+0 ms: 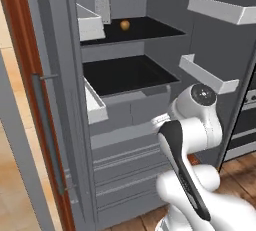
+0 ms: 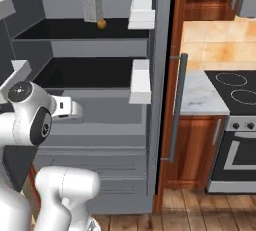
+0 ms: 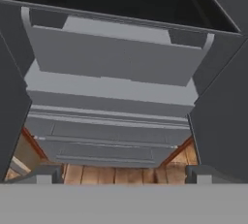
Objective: Pick the apple and kiwi from the fridge and place them on the plate next to the blender to make a fruit smoothie.
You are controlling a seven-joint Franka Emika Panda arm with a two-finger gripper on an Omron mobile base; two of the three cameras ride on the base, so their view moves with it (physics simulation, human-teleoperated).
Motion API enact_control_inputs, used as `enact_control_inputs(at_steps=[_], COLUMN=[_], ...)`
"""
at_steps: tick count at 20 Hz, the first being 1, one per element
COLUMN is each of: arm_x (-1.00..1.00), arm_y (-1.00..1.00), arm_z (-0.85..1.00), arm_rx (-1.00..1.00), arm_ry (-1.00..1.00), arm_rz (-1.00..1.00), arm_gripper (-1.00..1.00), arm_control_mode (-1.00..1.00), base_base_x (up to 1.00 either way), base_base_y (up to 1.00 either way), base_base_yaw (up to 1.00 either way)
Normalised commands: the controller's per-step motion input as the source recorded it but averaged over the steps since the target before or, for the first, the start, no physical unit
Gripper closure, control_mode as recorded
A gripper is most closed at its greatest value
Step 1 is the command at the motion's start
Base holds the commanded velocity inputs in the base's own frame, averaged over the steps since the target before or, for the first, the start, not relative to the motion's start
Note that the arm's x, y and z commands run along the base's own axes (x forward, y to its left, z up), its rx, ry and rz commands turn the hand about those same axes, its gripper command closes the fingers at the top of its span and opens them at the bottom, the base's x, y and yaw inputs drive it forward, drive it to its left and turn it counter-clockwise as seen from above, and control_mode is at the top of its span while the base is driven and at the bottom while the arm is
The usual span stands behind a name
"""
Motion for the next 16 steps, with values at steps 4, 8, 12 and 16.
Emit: enact_control_inputs(at_steps=[4,8,12,16], arm_x=[0.00,0.00,0.00,0.00], arm_y=[0.00,0.00,0.00,0.00], arm_z=[0.00,0.00,0.00,0.00], arm_rx=[0.00,0.00,0.00,0.00], arm_ry=[0.00,0.00,0.00,0.00], arm_rz=[0.00,0.00,0.00,0.00], arm_gripper=[-1.00,-1.00,-1.00,-1.00], arm_control_mode=[1.00,1.00,1.00,1.00], base_base_x=[0.70,0.80,0.71,0.59], base_base_y=[0.00,0.00,0.00,0.00], base_base_yaw=[-0.04,-0.04,-0.02,-0.01])
